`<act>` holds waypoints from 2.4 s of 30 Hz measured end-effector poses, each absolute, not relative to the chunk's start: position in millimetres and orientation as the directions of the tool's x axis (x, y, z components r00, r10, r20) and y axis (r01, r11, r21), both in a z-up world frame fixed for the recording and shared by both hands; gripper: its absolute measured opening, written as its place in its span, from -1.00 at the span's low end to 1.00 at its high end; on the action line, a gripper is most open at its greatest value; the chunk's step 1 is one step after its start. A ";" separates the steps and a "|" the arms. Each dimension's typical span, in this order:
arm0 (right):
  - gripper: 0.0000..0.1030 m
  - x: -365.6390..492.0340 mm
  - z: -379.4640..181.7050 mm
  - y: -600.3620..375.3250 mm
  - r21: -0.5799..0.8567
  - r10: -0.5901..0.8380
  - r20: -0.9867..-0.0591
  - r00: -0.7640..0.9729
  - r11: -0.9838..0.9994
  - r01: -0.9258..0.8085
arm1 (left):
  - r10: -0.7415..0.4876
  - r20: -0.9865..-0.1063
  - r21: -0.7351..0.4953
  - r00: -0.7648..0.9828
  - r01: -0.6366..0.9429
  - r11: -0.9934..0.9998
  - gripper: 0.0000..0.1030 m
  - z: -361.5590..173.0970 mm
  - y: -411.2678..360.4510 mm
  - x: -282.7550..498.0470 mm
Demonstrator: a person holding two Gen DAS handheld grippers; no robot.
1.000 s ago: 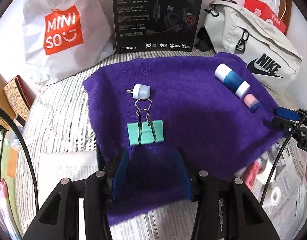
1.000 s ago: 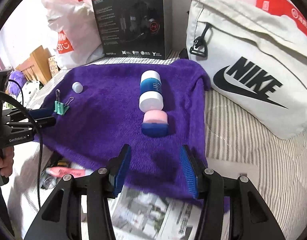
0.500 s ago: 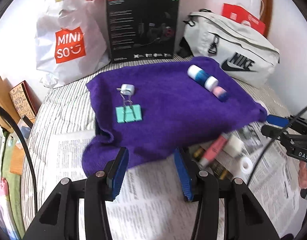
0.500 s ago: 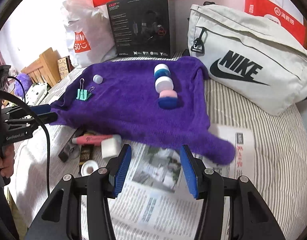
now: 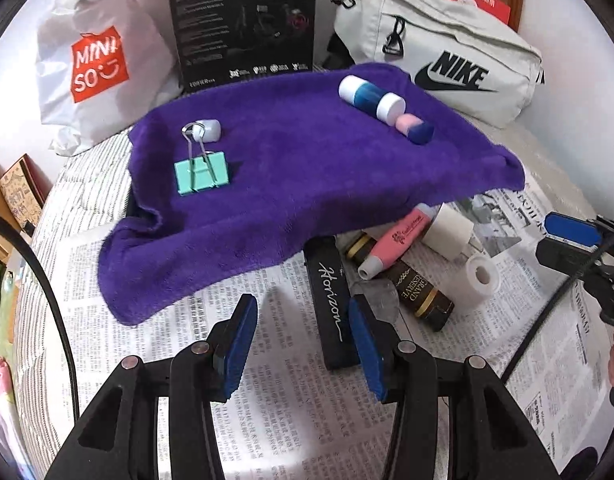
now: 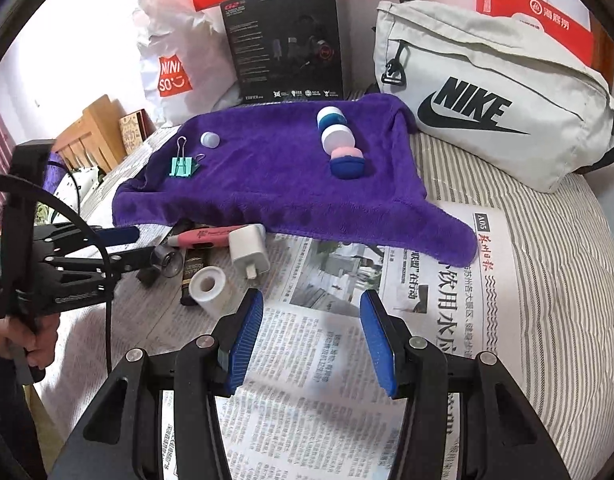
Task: Organize rigid objects
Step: 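Withdraw both grippers from the towel toward the newspaper, then grasp the black Horizon tube with the left gripper while right grasps the white tape roll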
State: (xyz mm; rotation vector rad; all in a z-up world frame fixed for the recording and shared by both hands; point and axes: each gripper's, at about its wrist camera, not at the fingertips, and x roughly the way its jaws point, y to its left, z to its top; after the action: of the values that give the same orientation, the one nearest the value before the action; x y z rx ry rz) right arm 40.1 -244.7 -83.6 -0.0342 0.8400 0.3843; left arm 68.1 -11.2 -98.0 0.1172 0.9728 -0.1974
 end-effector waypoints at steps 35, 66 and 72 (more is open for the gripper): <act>0.12 59.8 -121.3 -246.4 0.108 0.293 -0.731 0.616 0.941 -0.320 | -0.102 -0.767 0.064 0.634 0.233 0.970 -0.56 -110.2 -20.3 59.7; 0.23 33.5 -104.8 -202.8 0.118 0.424 -0.675 0.603 0.870 -0.479 | -0.105 -0.767 0.016 0.633 0.183 0.983 -0.57 -112.1 4.2 44.3; -0.01 38.3 -109.2 -195.3 0.117 0.421 -0.688 0.591 0.868 -0.482 | -0.112 -0.767 0.007 0.632 0.183 0.983 -0.57 -112.1 4.9 44.4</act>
State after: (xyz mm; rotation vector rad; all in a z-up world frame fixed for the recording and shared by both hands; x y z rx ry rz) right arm 38.3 -195.3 -109.2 -0.0844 0.7777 0.5258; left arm 44.4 4.9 -112.1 0.0864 0.8708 -0.1691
